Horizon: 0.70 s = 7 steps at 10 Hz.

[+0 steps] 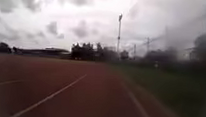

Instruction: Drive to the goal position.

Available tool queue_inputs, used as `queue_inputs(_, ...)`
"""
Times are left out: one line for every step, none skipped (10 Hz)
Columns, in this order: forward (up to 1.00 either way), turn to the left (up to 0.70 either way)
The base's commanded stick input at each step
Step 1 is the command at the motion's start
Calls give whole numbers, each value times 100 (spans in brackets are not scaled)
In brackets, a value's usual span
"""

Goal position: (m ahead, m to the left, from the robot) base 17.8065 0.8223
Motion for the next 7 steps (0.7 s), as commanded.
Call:
queue_inputs(85, -7)
queue_inputs(85, 0)
queue_inputs(85, 0)
queue_inputs(85, 0)
queue_inputs(85, 0)
queue_inputs(85, 0)
queue_inputs(85, -25)
